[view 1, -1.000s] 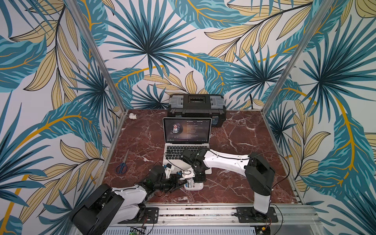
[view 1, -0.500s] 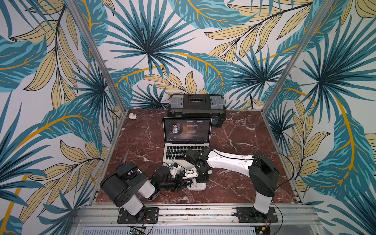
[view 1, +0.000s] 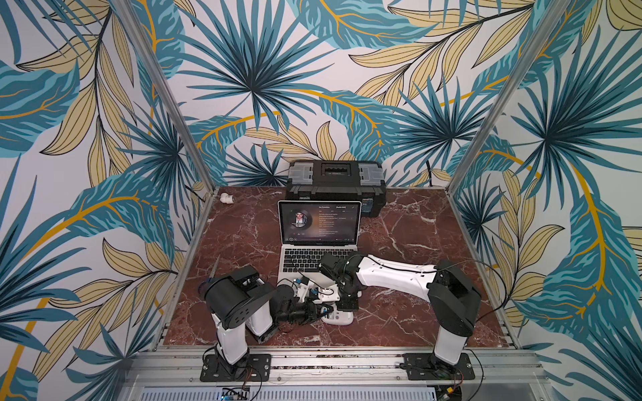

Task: Remove the wireless mouse receiver from the laptop
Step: Place the USB plug on the mouse.

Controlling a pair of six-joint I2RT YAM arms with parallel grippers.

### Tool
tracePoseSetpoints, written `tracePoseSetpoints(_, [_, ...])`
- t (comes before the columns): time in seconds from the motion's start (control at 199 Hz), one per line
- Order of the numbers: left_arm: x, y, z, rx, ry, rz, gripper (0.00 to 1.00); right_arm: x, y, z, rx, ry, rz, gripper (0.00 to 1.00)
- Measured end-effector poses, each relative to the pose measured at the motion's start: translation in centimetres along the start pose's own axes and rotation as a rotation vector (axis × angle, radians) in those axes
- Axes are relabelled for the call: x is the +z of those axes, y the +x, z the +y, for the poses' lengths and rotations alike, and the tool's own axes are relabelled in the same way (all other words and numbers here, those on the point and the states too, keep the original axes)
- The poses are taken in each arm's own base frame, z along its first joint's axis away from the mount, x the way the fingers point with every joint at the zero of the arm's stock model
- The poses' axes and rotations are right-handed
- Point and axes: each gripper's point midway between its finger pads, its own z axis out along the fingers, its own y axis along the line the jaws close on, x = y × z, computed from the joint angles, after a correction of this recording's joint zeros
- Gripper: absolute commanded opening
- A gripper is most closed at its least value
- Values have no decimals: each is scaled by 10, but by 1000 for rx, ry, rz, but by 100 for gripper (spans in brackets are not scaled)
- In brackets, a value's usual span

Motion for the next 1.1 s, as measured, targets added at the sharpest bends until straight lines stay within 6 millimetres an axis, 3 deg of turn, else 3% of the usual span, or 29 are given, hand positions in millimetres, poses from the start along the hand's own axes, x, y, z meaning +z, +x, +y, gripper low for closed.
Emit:
tracePoseSetpoints(0.271, [-1, -2, -3, -7, 7, -7, 0, -2, 0, -1, 16, -19, -15, 0])
tracePoseSetpoints(0.451, [-5, -9, -19, 3, 40, -30, 0, -20, -1, -5, 34, -29, -16, 1])
tracePoseSetpoints(0.792, [-8, -22, -56, 53, 119, -58, 0, -62, -5, -10, 23, 27, -65, 22])
tracePoseSetpoints(1.098, [-7, -28, -66, 65, 135, -73, 0, -72, -12, -9, 7, 39, -105, 34])
